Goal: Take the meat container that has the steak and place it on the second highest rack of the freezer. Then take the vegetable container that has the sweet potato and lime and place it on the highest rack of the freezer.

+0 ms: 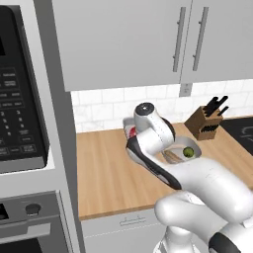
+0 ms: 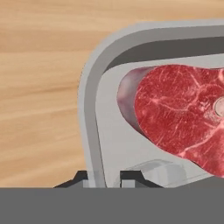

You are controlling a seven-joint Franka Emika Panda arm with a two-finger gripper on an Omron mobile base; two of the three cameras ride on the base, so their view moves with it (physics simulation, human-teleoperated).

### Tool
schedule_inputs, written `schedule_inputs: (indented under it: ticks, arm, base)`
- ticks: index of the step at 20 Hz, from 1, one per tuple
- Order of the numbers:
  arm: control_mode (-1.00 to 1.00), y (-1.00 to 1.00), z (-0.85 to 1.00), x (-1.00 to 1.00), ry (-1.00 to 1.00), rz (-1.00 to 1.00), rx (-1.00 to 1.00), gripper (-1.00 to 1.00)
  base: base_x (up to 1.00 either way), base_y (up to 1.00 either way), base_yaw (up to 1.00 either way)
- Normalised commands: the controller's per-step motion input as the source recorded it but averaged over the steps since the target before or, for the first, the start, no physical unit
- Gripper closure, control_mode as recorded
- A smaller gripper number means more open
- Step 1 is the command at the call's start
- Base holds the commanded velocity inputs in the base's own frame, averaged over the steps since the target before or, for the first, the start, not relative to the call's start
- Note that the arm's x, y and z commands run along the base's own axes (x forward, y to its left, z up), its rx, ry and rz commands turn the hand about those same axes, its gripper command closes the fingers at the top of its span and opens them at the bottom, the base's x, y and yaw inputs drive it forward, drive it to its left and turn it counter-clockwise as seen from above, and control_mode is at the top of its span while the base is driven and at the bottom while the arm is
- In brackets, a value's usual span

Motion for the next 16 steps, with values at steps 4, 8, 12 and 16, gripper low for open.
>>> schedule_inputs:
  ticks: [4,8,12,16]
  arm:
    - [-1.00,0.00,0.24,-0.77,-0.08,0.00,0.00,1.00]
    - [-1.00,0.00,0.26,-0.76,-0.15,0.00,0.00,1.00]
    - [-1.00,-0.05,0.79,-0.50,-0.12,-0.01,0.00,1.00]
    - [-1.00,-0.27,0.75,-0.46,-0.04,0.00,0.04,1.00]
  base:
    - [0.00,0.00,0.00]
    - [0.00,0.00,0.00]
    - [0.00,0.00,0.00]
    - [0.00,0.00,0.00]
